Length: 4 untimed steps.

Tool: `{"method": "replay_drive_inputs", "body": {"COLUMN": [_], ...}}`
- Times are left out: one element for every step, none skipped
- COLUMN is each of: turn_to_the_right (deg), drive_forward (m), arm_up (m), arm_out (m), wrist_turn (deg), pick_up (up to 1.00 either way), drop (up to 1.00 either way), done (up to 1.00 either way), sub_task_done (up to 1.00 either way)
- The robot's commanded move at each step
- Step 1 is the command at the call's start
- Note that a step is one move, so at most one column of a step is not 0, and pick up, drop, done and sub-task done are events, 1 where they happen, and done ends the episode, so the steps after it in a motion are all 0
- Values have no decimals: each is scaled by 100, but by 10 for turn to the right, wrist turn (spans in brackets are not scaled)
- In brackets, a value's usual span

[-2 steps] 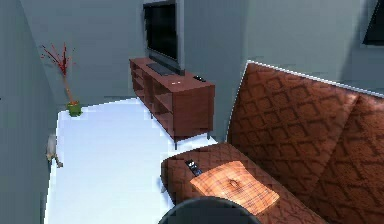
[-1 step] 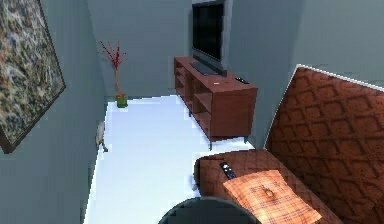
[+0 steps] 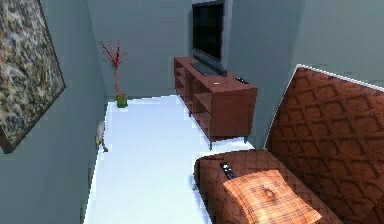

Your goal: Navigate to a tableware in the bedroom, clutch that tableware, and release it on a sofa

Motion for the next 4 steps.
{"method": "replay_drive_inputs", "body": {"turn_to_the_right": [0, 0, 0, 0], "drive_forward": [0, 0, 0, 0], "arm_up": [0, 0, -40, -32], "arm_out": [0, 0, 0, 0], "wrist_turn": [450, 330, 0, 0], "pick_up": [0, 0, 0, 0], "drop": [0, 0, 0, 0], "done": [0, 0, 0, 0], "sub_task_done": [0, 0, 0, 0]}}
